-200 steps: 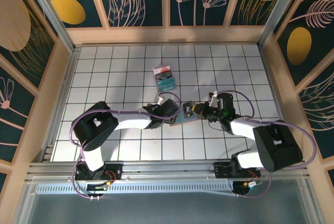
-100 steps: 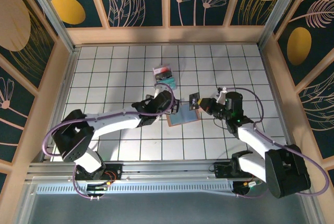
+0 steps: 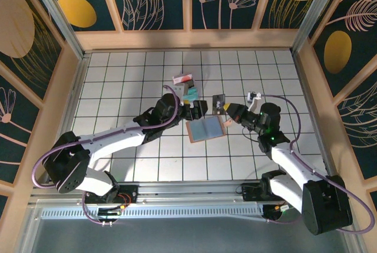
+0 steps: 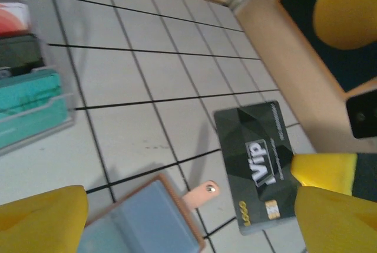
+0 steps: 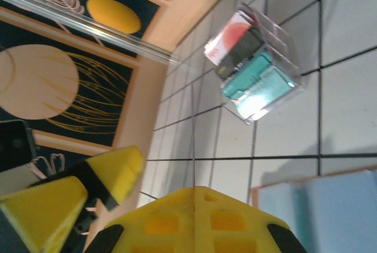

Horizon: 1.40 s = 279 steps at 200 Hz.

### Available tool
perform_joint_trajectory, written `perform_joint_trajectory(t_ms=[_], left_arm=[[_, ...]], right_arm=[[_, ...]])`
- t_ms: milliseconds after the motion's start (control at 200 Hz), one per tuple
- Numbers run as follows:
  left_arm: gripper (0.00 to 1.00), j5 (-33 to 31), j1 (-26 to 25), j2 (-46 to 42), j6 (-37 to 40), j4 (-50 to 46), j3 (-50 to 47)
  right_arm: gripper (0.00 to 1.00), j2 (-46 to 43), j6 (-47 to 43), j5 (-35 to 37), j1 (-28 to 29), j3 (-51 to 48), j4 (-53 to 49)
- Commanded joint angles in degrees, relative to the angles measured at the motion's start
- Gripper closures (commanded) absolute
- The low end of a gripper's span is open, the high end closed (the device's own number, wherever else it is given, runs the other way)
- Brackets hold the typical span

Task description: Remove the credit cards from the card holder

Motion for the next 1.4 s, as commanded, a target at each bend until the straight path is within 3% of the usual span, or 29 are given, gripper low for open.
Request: perform_joint_trajectory(t_ms=[0,150,470,861,1086,1296,1326,1391], left_arm=[[0.12,7.18,0.57,-0.03,-3.43,8.95,-1.28],[0.21,10.72,0.77,1.24,-4.72,13.73,-1.35],[0.32,15.22,1.07,5.28,-7.00,19.26,0.86],[0.72,17.86,1.83,5.78,-7.66,24.00,1.05],[0.76,18.30,2.15,4.98,-6.58,24.14,0.93],[0.95,16.79,2.34,3.70,-1.96,19.34,2.28],[1.00,15.94,2.40,3.19,-0.81,17.71,2.63],[1.00,14.88,2.70,2.14,2.90,13.98,3.56]], right_arm=[[1.00,0.75,6.15,-3.96,-0.40,0.12,12.00],[1.00,2.16,10.41,-5.55,-0.31,-1.12,19.96],[1.00,2.16,11.66,-6.32,0.96,-0.54,22.50],[1.00,3.84,12.32,-6.98,2.82,-0.32,25.49],[1.00,5.35,12.66,-7.16,3.31,0.13,26.73],[1.00,5.81,11.45,-6.79,3.74,0.42,24.88],[0.98,5.65,10.68,-6.63,3.89,0.60,23.75],[0.92,4.52,8.52,-5.68,3.97,1.25,19.28]])
